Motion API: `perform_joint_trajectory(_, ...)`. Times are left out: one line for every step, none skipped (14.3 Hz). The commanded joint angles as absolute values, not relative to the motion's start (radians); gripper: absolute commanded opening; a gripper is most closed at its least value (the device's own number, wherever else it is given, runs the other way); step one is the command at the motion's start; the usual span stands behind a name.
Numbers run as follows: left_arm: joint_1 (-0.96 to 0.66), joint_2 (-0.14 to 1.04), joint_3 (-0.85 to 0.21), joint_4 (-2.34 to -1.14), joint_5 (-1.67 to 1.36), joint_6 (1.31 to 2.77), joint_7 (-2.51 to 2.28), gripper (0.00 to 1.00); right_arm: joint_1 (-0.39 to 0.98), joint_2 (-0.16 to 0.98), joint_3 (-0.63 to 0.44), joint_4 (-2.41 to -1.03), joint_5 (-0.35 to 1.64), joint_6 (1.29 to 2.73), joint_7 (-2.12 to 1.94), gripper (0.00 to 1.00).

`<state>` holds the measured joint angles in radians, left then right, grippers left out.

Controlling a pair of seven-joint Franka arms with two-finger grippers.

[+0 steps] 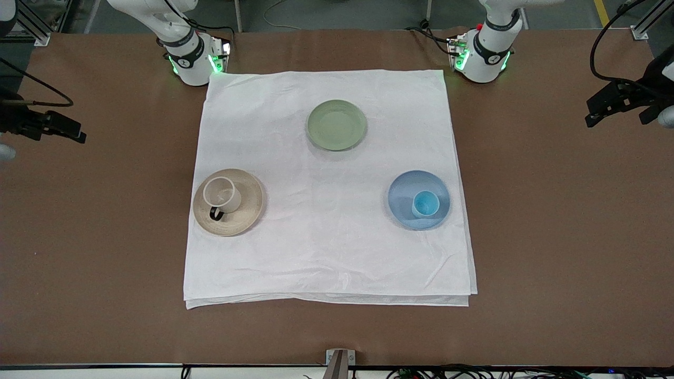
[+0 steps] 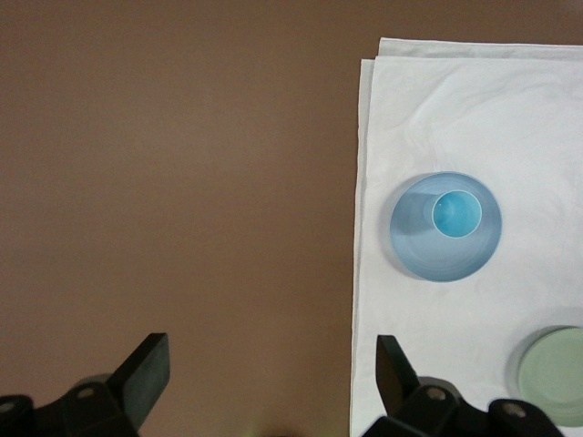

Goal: Place blue cup in blue plate and white mug in gray plate

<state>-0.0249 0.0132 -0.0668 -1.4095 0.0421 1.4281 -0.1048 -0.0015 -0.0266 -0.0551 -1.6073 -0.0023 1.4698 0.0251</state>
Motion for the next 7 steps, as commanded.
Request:
perform_joint_trajectory(-0.028, -0.003, -0.058, -1.434, 0.017, 1.428, -0.087, 1.00, -0.005, -0.129, -0.054, -1.712, 0.008, 1.505, 0.018, 1.00)
perform_joint_trajectory(-0.026, -0.003, -0.058, -1.434, 0.017, 1.428, -0.087, 1.00, -0.005, -0.136, -0.054, -1.710, 0.006, 1.506, 0.015, 1.00)
perform_joint_trajectory(-0.026, -0.003, -0.058, -1.434, 0.017, 1.428, -0.086, 1.00, -0.005, -0.137, -0.052, -1.709, 0.000, 1.509, 0.015, 1.00)
perform_joint_trajectory(-0.026, 0.000, -0.058, -1.434, 0.017, 1.428, -0.086, 1.00, -0.005, -0.141, -0.052, -1.710, 0.000, 1.517, 0.014, 1.00)
perform_joint_trajectory(-0.026, 0.005, -0.058, -1.430, 0.017, 1.428, -0.086, 1.00, -0.005, -0.141, -0.052, -1.709, 0.000, 1.520, 0.011, 1.00)
perform_joint_trajectory(-0.028, 0.006, -0.058, -1.431, 0.017, 1.430, -0.086, 1.00, -0.008, -0.141, -0.052, -1.709, 0.000, 1.526, 0.008, 1.00)
perform_joint_trajectory(-0.026, 0.008, -0.058, -1.431, 0.017, 1.431, -0.086, 1.00, -0.008, -0.143, -0.052, -1.709, 0.002, 1.526, 0.002, 1.00)
